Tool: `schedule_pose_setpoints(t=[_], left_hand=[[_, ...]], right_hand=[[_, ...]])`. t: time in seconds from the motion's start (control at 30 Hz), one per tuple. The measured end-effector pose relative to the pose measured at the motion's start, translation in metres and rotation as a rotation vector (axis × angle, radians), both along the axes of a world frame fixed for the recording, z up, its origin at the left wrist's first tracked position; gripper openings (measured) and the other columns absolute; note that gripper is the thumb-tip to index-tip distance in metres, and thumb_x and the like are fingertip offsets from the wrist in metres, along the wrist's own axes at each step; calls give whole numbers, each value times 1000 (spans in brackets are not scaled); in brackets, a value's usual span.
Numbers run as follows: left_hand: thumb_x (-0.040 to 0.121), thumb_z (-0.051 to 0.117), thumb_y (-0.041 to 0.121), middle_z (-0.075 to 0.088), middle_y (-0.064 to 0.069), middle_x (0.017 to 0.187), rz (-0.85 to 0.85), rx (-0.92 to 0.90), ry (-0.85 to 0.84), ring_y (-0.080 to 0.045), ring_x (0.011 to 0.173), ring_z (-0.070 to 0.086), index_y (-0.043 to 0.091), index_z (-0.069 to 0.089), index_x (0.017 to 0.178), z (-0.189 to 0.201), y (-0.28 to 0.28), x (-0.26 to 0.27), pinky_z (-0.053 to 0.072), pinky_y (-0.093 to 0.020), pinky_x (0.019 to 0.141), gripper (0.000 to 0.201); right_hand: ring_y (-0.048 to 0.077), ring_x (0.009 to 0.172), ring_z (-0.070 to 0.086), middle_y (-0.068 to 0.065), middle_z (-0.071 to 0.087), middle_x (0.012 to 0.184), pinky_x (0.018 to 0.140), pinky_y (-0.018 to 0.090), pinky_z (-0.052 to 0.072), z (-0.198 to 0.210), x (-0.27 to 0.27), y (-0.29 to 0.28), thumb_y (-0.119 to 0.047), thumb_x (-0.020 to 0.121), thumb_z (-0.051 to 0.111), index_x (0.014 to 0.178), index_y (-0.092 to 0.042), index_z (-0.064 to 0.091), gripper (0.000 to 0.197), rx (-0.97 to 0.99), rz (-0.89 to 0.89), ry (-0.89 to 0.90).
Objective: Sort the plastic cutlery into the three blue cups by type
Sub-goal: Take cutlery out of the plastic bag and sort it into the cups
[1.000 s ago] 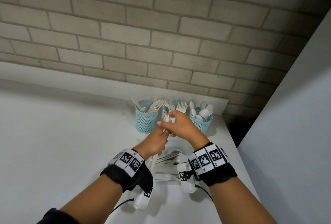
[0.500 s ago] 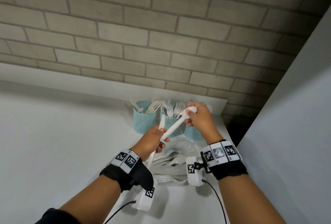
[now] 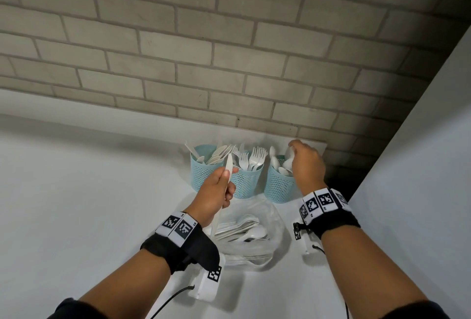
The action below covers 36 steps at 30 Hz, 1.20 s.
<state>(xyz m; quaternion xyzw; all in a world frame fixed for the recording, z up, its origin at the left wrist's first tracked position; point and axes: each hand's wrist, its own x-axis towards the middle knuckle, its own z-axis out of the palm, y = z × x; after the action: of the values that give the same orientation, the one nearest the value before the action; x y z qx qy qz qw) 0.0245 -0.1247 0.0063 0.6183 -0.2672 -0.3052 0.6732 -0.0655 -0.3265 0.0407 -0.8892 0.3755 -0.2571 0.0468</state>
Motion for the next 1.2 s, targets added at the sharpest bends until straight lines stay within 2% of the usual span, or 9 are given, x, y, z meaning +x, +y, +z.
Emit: schedule_pose_setpoints(t=[0.17, 0.33, 0.53, 0.63, 0.73, 0.87, 0.97, 1.07, 1.2], left_hand=[[102, 30, 8, 55, -5, 75, 110, -108, 45, -12, 63, 52, 15, 40, 121, 8, 4, 14, 43, -23, 61, 23], [99, 37, 5, 63, -3, 86, 184, -248, 22, -14, 85, 63, 18, 49, 99, 45, 4, 34, 49, -36, 85, 17], [93, 54, 10, 71, 17, 82, 357, -390, -194, 9, 79, 63, 20, 64, 90, 80, 0, 67, 49, -19, 83, 15], [91, 57, 4, 70, 13, 93, 419, -384, -149, 5, 82, 62, 9, 66, 103, 77, -6, 83, 49, -20, 86, 16], [88, 60, 2, 67, -3, 95, 473, -298, -190, 3, 74, 60, -1, 66, 108, 62, -13, 93, 48, -20, 81, 21], [84, 66, 4, 68, -1, 81, 483, -105, -271, -10, 75, 61, 0, 69, 103, 38, -18, 101, 51, -28, 82, 20], [86, 65, 15, 72, -8, 92, 459, 163, -522, -18, 85, 65, 5, 74, 98, 26, -20, 104, 50, -27, 83, 17], [87, 57, 22, 73, -11, 97, 386, 479, -790, -30, 95, 63, 11, 76, 93, 18, -22, 106, 50, -31, 81, 22], [90, 47, 24, 66, -14, 111, 311, 832, -870, -33, 111, 48, 19, 72, 105, 17, -23, 106, 43, -37, 87, 29]], right_hand=[[35, 110, 48, 18, 61, 117, 84, 37, 43, -15, 6, 0, -10, 96, 36, 130, -16, 51, 38, 88, -27, 135], [35, 113, 45, 16, 52, 126, 90, 43, 41, -14, 9, -8, -18, 98, 28, 125, -9, 49, 36, 175, -25, 270], [35, 114, 43, 18, 59, 121, 90, 37, 37, -13, 4, -7, -20, 99, 33, 121, -9, 56, 34, 259, -34, 61], [35, 115, 45, 16, 60, 120, 92, 35, 37, -10, 0, 4, -14, 95, 43, 121, -9, 59, 31, 197, -7, -129], [31, 114, 44, 13, 60, 120, 92, 33, 36, -9, -5, 18, -12, 93, 46, 116, -10, 62, 28, 174, 57, -175], [29, 110, 48, 8, 61, 115, 91, 29, 35, -11, -12, 32, -11, 91, 50, 108, -13, 65, 23, 174, 131, -192], [28, 107, 51, 10, 60, 113, 94, 32, 39, -18, -14, 37, -10, 90, 52, 106, -13, 66, 22, 242, 189, -186], [27, 111, 50, 11, 59, 115, 94, 32, 40, -27, -17, 40, -12, 91, 52, 111, -13, 65, 24, 294, 242, -87], [28, 123, 44, 7, 56, 127, 105, 42, 37, -47, -18, 41, -25, 91, 54, 120, -26, 61, 29, 410, 291, 193]])
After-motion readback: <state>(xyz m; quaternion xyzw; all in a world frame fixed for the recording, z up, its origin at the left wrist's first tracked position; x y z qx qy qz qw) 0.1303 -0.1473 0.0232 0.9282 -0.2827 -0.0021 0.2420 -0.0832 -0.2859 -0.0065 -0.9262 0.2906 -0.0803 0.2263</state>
